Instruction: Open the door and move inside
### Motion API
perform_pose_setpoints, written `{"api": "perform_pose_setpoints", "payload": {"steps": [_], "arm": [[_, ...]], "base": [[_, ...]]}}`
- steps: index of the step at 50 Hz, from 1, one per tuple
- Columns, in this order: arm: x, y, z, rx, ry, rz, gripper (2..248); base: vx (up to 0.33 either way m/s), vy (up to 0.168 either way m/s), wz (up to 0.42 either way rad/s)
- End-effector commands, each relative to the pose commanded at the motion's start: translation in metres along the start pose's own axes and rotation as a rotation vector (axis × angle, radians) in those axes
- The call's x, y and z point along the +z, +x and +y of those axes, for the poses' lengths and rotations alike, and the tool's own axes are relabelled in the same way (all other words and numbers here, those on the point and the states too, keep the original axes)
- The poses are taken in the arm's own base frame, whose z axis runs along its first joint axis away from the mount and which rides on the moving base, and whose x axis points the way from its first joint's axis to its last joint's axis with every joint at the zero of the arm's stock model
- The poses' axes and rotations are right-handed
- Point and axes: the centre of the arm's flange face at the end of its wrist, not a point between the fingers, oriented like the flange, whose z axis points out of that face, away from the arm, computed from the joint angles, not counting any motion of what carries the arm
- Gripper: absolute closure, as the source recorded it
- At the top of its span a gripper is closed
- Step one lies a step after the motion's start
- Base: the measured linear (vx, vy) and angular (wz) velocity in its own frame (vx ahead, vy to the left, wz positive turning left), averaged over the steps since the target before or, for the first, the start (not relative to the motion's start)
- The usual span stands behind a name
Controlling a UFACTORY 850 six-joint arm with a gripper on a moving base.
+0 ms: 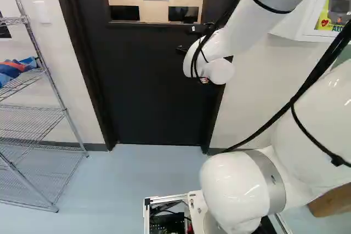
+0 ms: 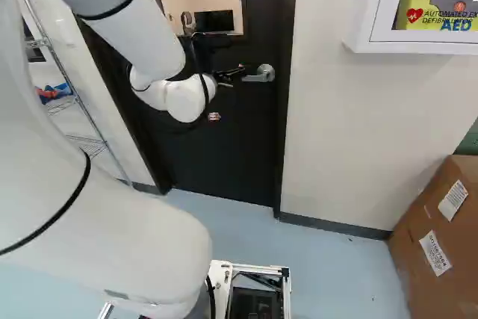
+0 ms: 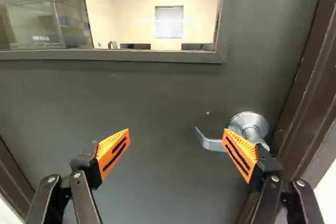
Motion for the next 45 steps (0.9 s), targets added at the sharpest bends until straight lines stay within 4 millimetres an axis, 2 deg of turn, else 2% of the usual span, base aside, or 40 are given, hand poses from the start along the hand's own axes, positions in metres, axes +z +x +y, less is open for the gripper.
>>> {"api": "perform_pose_setpoints", "payload": {"steps": [19, 45], "arm": [[0.033, 0.017, 0.004, 0.0, -0.009, -0.008, 3], [0.064, 0.02, 0.004, 0.0, -0.009, -0.011, 3]], "base": [[0.0, 0.0, 0.0], [0.0, 0.0, 0.0]]}}
